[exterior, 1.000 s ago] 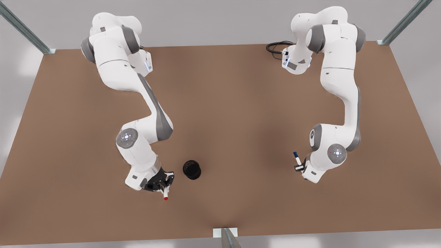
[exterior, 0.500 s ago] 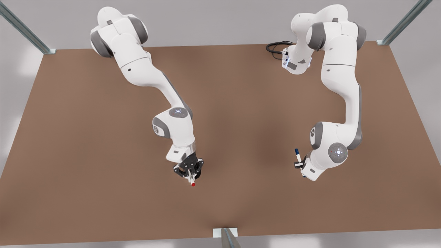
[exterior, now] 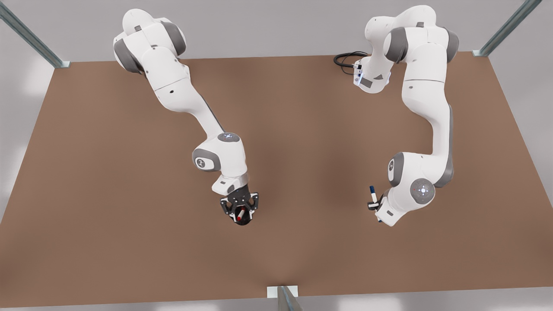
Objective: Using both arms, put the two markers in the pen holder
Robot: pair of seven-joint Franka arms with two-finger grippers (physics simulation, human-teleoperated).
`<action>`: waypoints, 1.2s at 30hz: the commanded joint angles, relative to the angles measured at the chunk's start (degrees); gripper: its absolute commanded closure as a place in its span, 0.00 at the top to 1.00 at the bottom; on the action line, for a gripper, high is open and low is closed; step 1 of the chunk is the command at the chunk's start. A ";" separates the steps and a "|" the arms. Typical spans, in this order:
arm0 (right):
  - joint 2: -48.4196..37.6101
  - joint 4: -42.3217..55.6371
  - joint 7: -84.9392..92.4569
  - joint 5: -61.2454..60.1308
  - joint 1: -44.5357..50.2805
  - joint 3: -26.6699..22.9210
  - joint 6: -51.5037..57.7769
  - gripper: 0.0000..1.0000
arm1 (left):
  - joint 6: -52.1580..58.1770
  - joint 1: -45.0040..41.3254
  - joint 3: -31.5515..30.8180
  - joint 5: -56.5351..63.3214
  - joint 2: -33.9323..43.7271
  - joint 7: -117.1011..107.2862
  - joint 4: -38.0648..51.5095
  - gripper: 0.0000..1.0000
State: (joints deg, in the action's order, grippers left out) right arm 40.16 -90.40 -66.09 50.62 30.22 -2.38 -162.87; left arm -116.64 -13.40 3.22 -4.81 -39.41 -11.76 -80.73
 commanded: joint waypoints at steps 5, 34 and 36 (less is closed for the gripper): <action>-7.01 23.51 32.93 -39.97 -8.15 2.30 54.82 1.00 | 4.85 -0.75 -8.23 -6.86 2.23 17.25 8.56 0.21; -26.72 9.27 61.08 -49.39 -27.41 3.09 65.57 1.00 | -62.30 -12.35 -44.27 -28.50 -29.23 107.74 31.24 0.21; -26.72 9.36 61.08 -49.48 -27.50 3.09 65.48 1.00 | -62.74 -12.70 -44.27 -28.59 -30.56 107.47 31.24 0.21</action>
State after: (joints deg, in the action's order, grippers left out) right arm 13.51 -81.14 -15.80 1.61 2.73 0.71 -97.50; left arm -176.22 -25.97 -41.04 -33.39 -69.64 68.89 -49.60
